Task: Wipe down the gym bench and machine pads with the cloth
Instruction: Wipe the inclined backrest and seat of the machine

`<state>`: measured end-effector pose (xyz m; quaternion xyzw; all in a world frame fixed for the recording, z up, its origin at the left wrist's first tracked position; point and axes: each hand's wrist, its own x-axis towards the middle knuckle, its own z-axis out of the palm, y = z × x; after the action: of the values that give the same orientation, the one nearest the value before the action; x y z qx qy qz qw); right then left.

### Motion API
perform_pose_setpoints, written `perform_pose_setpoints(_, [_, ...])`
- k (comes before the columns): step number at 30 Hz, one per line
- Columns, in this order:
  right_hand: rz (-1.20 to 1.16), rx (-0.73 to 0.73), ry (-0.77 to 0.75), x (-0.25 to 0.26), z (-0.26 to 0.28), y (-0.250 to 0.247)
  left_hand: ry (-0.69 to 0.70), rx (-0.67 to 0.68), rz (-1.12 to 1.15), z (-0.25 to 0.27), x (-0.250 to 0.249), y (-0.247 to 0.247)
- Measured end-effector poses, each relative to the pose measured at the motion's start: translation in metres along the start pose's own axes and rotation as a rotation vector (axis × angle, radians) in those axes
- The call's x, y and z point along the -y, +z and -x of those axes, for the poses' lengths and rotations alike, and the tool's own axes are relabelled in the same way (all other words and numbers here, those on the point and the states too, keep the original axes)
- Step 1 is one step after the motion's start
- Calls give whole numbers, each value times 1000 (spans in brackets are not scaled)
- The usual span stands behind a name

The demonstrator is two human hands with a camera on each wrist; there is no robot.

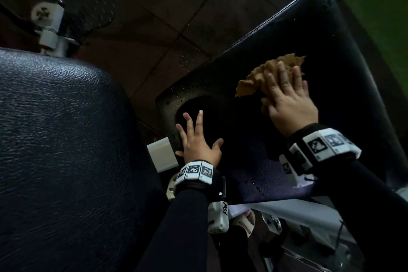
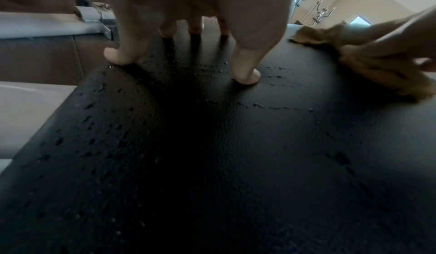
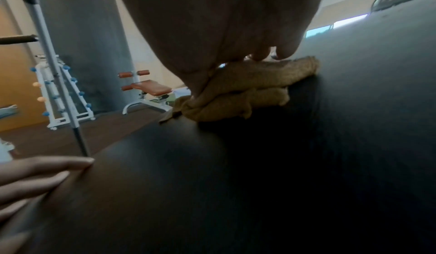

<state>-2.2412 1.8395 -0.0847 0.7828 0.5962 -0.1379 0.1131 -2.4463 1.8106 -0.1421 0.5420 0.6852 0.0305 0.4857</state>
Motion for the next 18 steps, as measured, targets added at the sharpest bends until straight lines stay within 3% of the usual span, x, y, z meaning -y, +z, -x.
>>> perform_pose_setpoints(5, [-55,-22,60,3,-55,-27,-2,-4,0,0,-1,0])
perform_pose_setpoints(10, [-62,35,-4,54,-95,-28,6,-11,3,0,1,0])
perform_pose_setpoints(14, [-6,66,-165,81,-60,0,5,-20,-18,-3,3,1])
perform_pose_setpoints(18, [15,36,-186,51,-9,14,2,-38,-15,-2,3,2])
